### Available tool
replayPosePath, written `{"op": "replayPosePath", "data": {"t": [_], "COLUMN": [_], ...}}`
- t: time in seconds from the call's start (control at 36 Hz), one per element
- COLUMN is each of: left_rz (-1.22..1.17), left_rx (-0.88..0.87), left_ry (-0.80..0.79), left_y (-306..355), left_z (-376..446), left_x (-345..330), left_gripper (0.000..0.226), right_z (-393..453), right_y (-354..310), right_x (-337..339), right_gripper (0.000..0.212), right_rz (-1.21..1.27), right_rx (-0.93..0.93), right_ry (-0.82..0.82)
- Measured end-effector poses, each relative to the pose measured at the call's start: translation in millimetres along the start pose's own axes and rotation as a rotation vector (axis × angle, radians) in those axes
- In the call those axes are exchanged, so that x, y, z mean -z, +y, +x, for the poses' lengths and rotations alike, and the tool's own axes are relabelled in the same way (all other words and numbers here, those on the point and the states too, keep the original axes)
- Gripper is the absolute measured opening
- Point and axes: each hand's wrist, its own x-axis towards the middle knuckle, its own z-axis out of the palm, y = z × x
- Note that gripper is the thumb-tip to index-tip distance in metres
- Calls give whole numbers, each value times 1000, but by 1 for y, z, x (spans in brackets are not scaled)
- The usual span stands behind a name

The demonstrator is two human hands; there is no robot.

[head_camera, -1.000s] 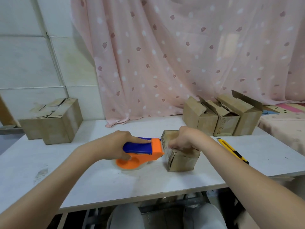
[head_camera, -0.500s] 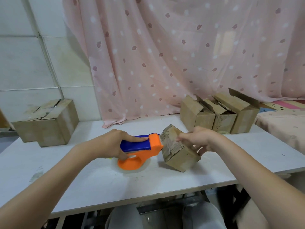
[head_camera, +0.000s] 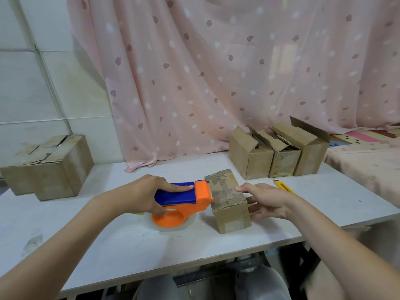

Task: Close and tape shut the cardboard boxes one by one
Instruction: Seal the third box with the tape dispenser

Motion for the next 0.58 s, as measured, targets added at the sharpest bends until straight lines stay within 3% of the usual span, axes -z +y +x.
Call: {"op": "replayPosePath", "data": {"t": [0.11,0.31,0.39,0.47,0.53,0.58], "left_rz": [37,29,21,17,20,22], "left_rx": [-8,-18,-20,-19,-17,-13], "left_ry": [-13,-17,-21,-18,-23,-25], "left_y": [4,1,3,4,5,7], "left_z": [6,8,9,9,9,9], "left_x": [0,-3,-2,-2,-1,-2], "left_gripper": [77,73,73,73,73,74], "right_z": [-1,-8,-14,-26,-33,-36], "right_y": [3,-3,-5,-8,-5,-1], "right_x": [1,3,-9,-33,-45,-51], "right_gripper": [39,34,45,46,48,53], "right_rz": [-28,-283,-440,-826,-985,-1110], "right_rx": [-4,-35,128,426,569,553], "right_ry": [-25,-96,92,356,302,187]}}
